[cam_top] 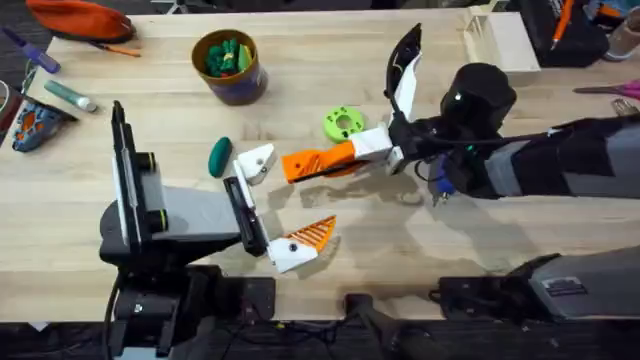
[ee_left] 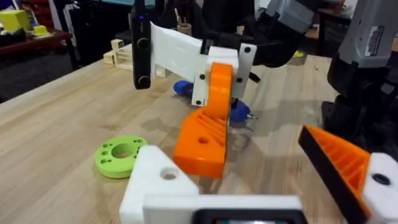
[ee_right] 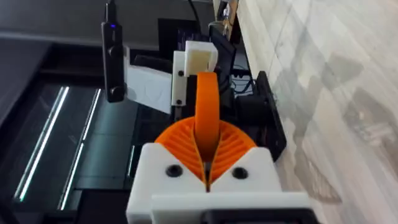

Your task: Pick up the gripper from the table and insert it into the empty holder that is missing its gripper. Then pick up a screw, insert it into the mounting hole, and use the screwdriver to tighten it. Finally, clean up the table by picking up the vegetable and placing it into the bucket.

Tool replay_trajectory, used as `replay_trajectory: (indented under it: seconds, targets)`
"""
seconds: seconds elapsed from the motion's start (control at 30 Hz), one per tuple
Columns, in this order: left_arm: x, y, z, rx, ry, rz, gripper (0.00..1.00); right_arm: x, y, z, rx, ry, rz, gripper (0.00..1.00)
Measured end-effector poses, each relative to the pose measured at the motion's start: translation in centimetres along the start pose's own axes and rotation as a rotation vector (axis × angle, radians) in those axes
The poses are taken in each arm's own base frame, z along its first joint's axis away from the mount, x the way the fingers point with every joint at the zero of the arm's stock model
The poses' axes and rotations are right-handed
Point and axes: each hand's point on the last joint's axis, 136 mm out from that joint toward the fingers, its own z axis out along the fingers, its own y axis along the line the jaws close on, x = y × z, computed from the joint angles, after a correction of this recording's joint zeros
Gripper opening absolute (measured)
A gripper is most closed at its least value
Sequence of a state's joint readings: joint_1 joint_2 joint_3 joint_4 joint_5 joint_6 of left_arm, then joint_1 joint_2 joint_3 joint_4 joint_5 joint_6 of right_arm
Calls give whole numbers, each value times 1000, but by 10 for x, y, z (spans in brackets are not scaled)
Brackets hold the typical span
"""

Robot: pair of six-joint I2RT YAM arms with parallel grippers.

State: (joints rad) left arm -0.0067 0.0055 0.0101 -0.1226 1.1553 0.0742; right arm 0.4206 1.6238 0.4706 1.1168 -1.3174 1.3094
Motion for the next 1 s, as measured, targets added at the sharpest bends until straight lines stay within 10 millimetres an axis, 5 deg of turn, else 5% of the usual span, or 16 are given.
replay_trajectory:
  seconds: [1.0]
  targets:
    - [0, 0, 0, 0, 0, 0, 985, 2, 6, 7, -12, 21, -68, 12]
